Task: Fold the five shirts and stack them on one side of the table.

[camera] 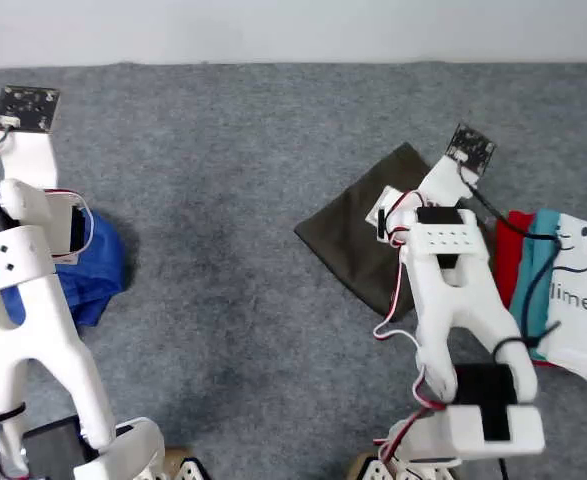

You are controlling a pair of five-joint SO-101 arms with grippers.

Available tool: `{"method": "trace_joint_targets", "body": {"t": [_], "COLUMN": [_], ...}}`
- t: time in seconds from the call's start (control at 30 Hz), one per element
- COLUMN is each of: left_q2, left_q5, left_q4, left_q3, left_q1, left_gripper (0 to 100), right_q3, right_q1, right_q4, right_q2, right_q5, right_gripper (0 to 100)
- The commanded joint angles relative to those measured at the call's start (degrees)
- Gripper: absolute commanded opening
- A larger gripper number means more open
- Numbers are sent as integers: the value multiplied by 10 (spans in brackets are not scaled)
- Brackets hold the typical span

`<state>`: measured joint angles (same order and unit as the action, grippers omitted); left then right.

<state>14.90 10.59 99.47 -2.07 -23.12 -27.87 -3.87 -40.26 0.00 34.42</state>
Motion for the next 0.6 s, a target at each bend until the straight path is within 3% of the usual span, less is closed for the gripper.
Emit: {"method": "trace_joint_targets", "body": {"t": [0.0, 0.37, 0.47, 0.57], "left_q2": [23, 23, 23, 23], "left_q5": [6, 25, 25, 25], "left_q4": [11, 11, 11, 11], "left_q3": [-2, -2, -2, -2], "left_q1": [-4, -4, -4, -4], "left_gripper": [15, 15, 15, 15], "right_q3": [22, 33, 38, 38], "right_q1": [7, 32, 26, 26], "right_q4": [14, 14, 13, 13], "right_q2": [42, 137, 142, 142], "right_q5": [26, 33, 32, 32], "right_gripper": [462, 456, 373, 219]}}
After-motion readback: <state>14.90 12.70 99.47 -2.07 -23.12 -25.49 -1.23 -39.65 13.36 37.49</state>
